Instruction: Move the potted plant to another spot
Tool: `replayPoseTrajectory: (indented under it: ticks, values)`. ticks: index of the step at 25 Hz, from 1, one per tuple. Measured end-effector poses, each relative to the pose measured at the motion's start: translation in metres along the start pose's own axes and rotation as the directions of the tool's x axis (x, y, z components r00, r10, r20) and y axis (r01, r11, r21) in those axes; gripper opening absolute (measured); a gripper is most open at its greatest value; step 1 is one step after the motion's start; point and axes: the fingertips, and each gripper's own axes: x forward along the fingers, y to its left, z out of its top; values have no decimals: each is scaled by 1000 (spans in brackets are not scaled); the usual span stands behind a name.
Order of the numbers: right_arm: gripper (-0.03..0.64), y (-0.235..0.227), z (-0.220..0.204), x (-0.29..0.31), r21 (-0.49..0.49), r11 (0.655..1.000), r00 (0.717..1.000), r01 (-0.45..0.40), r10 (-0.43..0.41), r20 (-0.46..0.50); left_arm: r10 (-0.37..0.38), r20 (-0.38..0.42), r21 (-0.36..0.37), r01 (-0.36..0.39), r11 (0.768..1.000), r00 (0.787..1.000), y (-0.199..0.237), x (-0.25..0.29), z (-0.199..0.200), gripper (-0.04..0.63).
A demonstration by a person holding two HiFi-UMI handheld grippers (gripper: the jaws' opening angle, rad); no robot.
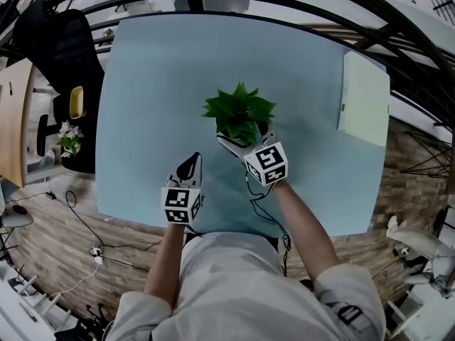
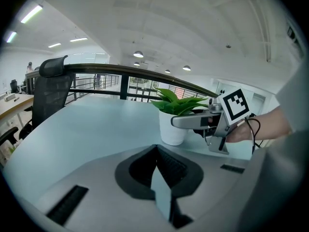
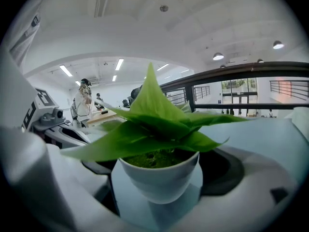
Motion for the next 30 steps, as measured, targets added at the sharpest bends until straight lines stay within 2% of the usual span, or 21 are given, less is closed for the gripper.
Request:
replayPoseTrajectory:
  ticks: [10,16,30]
  values:
    - [531,5,-11,-9,-5,1000,1000,-18,18,-17,-8,-13,-3,8,1000,1000,-12,3,-4,11]
    - [538,7,-19,-19,6,1000,999,-25,26,-34,-5,-25,-33,4,999,1000,-14,3,-11,11]
    - [538,-5,-49,-59,48,999,996,19,-15,-84,-58,-69,-30,56,998,996,-51,17,-18,11]
